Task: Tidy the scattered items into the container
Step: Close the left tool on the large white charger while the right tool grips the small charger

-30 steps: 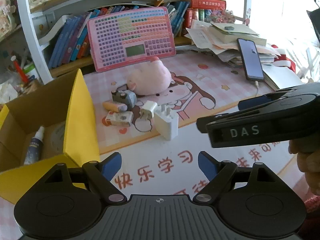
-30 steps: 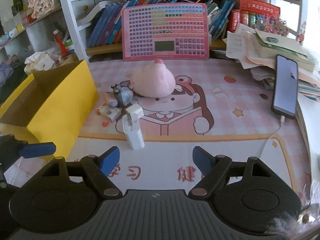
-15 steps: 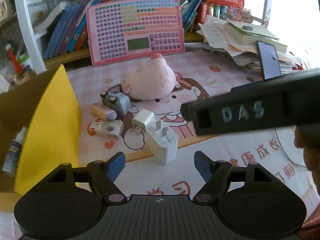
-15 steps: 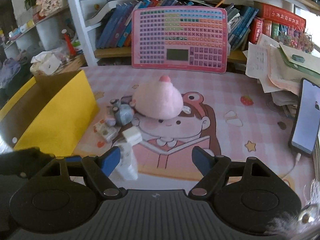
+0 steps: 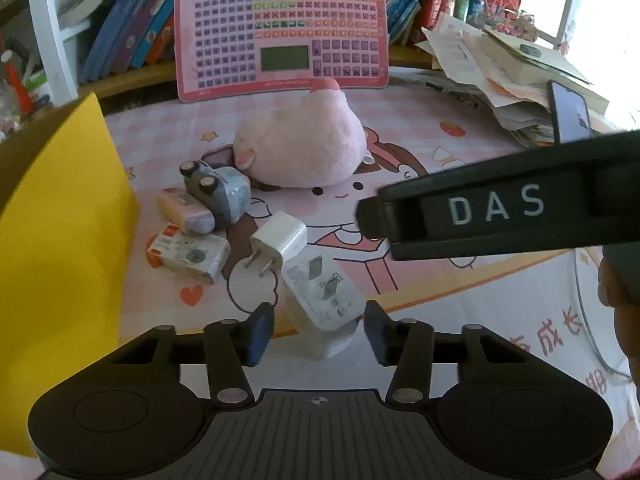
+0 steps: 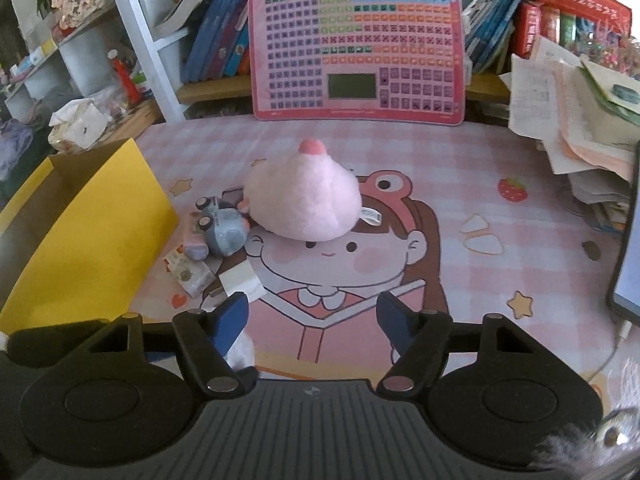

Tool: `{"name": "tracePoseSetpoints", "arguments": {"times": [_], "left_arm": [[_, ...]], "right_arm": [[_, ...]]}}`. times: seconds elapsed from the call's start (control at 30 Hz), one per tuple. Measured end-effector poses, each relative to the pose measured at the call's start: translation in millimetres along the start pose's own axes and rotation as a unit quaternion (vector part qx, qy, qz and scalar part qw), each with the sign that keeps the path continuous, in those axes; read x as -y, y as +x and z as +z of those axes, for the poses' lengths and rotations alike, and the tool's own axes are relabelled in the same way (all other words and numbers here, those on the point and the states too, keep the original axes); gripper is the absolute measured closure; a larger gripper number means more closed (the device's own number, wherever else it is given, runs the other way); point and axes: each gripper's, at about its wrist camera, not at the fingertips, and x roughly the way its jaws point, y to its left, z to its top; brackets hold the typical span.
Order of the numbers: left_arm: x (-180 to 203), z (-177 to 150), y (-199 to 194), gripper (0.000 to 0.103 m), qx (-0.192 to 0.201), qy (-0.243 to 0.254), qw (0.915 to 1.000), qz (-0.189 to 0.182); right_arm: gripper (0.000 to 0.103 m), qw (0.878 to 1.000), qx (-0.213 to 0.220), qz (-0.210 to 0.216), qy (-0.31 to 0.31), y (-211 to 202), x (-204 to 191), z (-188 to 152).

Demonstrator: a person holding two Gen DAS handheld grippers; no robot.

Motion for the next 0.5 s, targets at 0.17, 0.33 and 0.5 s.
{"name": "tracePoseSetpoints", "arguments": {"times": [0.17,0.33,0.5], "left_arm": [[-5,-1,-1,0.072,0.005,0.002,1.0,-0.001],[-14,-8,-12,0.078,-0.005,0.013,0.9999,-0.003],[-31,-16,-23,0.078,-0.016,-0.003,0.9998,0.014]], "right_arm": [[0.033,0.999,-0.012,0.025,-0.029,18,-13,9],[0.034,0.997,-0.026,0.049,-0.052,39,-29,12],[0.038,0.994,-0.046,0.063,-0.075,59,-43,13]]}}
